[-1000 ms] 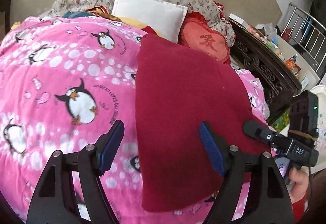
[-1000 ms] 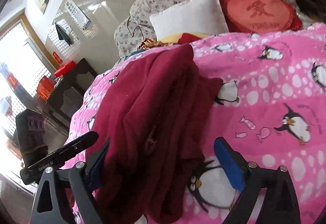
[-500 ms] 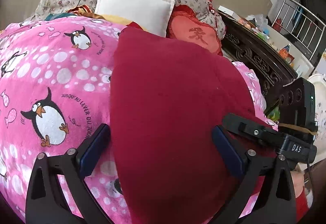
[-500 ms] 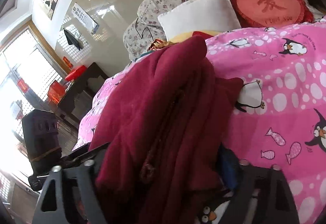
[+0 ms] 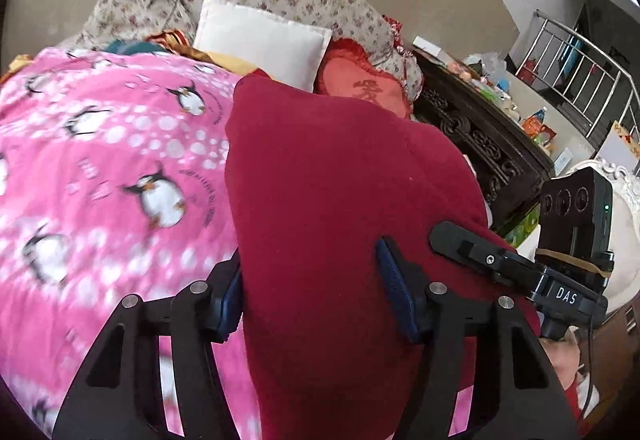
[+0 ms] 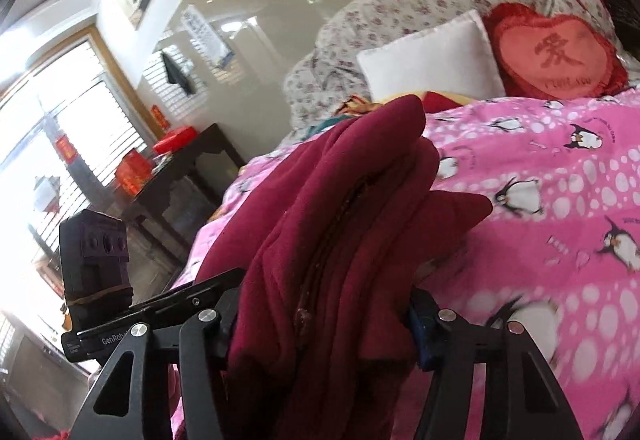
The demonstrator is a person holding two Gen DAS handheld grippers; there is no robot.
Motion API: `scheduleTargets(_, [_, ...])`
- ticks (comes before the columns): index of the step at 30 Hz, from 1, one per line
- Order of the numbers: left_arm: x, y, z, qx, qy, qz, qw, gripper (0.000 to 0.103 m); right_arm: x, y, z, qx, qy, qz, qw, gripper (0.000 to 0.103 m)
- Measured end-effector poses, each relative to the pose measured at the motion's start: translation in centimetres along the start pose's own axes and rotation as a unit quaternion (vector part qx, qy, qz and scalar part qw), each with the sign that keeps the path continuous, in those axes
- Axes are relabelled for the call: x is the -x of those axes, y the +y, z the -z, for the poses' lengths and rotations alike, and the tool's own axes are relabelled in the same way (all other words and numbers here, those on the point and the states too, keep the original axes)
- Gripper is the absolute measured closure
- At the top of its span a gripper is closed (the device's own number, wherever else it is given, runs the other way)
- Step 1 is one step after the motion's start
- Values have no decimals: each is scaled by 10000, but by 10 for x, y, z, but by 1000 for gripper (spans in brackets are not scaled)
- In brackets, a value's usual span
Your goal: Fold small clothes
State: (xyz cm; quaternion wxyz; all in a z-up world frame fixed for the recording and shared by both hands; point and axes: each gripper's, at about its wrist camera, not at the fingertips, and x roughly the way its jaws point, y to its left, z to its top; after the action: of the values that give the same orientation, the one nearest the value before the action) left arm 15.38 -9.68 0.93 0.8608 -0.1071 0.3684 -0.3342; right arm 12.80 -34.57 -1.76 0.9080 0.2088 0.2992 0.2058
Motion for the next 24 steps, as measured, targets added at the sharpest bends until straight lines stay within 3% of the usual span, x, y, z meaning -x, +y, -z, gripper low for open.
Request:
scheduleTargets(9, [77,-2,77,44,84,-469,9989,42,20,58,73,197,401,-296,9986,44])
scheduleTargets(14, [56,13,131,302,703,-796,9939,42,-2,44,122,153,1383,346,9897,38])
scheduleTargets(15, [59,14,137,310,591,-738,9950,39,3,40,128,185,1442,404,9886,38])
scheduleTargets(19, [82,6,136,323,342,-974,9941,39,42,45,121,239,1089,414,9929,38])
scheduleTargets(21, [94,-3,133,184,161,-1176,9928,39,63,58,108,543,751,646,9936,38])
scheduleTargets(24, [102,-13,132,84,-23,-1291,9916,39,73,77,85,947,436,491,9933,39])
